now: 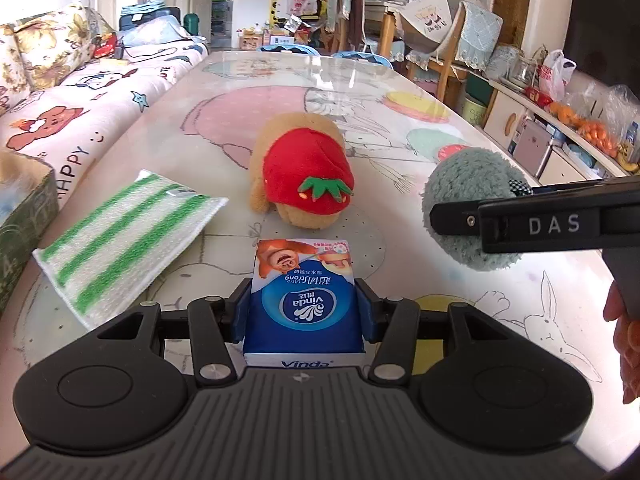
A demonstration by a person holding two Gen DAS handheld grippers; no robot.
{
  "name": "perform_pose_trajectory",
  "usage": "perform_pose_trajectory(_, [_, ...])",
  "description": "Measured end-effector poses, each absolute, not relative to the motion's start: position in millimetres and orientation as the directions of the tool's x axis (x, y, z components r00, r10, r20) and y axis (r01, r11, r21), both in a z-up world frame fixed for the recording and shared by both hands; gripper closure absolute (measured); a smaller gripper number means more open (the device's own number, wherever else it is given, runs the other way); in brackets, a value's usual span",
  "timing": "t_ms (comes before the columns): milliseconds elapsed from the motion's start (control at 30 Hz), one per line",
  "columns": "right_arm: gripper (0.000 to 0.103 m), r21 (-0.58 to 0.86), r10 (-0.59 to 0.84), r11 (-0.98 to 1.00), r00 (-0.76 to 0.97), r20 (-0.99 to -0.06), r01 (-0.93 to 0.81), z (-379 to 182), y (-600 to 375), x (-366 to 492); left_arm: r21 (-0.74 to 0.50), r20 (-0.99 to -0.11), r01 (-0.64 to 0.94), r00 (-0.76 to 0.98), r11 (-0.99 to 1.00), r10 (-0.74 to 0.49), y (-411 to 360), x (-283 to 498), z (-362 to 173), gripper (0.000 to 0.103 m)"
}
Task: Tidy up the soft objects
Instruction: 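Grasp the blue Vinda tissue box with the left gripper, then carry the tissue box and teal ball over to the cardboard box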
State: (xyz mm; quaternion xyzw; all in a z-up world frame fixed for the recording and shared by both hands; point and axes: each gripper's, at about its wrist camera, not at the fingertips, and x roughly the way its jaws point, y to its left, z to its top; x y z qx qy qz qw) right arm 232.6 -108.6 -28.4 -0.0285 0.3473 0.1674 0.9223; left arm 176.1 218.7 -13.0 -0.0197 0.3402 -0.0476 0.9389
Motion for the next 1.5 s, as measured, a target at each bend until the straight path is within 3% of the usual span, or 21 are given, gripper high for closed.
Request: perform_pose_trajectory(1500, [0.027, 0.110, 0.355, 0.928, 0.760, -0.544, -0.355, 26, -74, 166, -0.012, -0.465, -0.065, 0.884, 0.998, 0.052, 245, 136, 22, 0.040])
